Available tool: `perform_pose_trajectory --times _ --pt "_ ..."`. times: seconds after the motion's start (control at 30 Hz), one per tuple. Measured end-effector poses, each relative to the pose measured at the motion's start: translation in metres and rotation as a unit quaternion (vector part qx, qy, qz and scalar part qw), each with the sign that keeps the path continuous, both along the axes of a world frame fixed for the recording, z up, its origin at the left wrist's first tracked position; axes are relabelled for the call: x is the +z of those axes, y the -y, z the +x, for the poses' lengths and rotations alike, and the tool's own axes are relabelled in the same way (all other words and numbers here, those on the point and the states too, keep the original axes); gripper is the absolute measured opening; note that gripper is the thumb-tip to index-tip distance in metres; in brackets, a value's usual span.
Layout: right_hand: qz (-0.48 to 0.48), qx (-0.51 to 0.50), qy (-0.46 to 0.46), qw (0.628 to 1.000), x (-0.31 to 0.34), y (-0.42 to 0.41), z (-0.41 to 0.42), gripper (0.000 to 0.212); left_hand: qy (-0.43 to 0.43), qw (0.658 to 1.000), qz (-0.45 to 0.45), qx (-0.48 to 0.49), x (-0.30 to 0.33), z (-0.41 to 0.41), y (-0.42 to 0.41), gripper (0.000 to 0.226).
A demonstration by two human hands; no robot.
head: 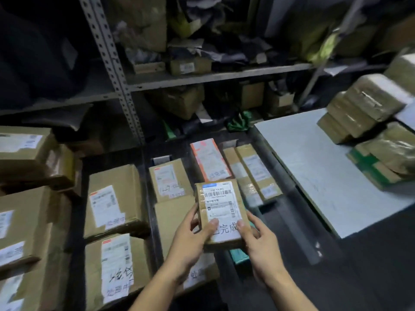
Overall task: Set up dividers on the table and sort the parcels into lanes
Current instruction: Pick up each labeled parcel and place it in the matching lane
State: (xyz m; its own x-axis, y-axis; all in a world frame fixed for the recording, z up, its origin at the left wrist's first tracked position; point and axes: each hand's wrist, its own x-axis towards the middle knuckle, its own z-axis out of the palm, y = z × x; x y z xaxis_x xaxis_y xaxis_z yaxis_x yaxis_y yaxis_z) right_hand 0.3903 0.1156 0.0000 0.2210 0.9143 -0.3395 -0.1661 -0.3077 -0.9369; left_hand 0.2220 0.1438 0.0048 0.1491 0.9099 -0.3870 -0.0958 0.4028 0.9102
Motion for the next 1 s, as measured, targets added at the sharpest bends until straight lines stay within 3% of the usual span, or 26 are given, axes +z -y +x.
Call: perform_pose_trajectory --times 0.3,0.47,0.63,1.0 --pt "-0.016 -0.010 -0.008 1.000 -0.003 0.004 0.074 0.037 0.011 1.000 -0.019 0.006 -0.009 0.077 -0.001 0.062" --pt "-0.023 0.003 -0.026 0.999 -0.011 0.005 0.085 0.050 -0.007 0.999 -0.035 0.020 -0.017 0.085 0.001 0.069" --pt "-0.037 0.026 -0.017 0.999 -0.018 0.002 0.085 0.044 -0.012 0.999 -0.032 0.036 -0.023 0.084 0.004 0.074" --pt "-0.040 0.058 0.017 0.997 -0.022 -0.006 0.084 0.041 0.001 0.996 -0.030 0.078 -0.029 0.083 0.009 0.055"
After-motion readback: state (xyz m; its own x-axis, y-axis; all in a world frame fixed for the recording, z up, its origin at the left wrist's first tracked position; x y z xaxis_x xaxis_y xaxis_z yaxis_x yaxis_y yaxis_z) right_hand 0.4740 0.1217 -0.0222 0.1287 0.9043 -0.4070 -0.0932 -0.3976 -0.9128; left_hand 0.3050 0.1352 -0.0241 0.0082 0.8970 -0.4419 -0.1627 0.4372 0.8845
